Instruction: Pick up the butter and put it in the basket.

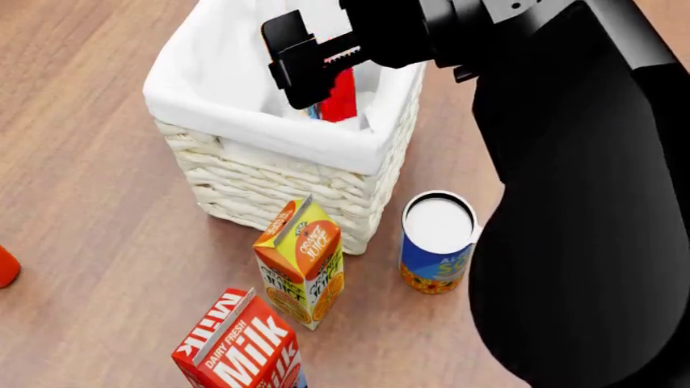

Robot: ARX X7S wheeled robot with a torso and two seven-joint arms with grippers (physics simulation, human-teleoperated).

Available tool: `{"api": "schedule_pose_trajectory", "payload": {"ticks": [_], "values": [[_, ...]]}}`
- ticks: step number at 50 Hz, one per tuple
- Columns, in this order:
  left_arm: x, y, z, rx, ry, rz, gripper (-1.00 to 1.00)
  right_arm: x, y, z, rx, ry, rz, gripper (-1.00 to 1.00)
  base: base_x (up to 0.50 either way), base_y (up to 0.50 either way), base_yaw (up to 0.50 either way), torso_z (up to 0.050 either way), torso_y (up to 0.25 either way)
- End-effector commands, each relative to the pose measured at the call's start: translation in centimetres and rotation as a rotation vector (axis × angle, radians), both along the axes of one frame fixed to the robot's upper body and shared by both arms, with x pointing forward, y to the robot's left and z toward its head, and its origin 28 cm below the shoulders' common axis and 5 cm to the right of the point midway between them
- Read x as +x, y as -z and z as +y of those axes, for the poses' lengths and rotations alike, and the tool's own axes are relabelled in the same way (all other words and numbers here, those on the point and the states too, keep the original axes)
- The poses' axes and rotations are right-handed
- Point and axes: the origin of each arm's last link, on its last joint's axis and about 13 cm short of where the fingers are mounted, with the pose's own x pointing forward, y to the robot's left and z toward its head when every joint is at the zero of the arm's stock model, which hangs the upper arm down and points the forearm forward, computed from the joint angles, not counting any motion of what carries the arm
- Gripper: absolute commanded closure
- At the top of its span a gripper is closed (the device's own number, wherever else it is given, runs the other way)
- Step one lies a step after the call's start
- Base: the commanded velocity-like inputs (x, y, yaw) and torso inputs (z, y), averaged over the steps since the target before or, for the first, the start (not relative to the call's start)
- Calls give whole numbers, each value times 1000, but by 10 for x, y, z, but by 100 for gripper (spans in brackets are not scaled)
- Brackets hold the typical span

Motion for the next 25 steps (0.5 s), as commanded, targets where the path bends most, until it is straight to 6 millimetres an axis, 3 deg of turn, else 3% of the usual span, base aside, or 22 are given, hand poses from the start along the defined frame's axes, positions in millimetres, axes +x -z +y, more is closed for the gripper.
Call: {"api": "schedule_pose_trajectory", "payload": {"ticks": [1, 25], "values": [[-1, -1, 0, 0, -1, -4, -100, 0, -6, 0, 31, 3, -39, -100, 0, 0, 0, 0, 0], [0, 1, 0, 7, 5, -10, -100, 14, -36, -6, 35, 57, -588, -100, 0, 0, 0, 0, 0]]}}
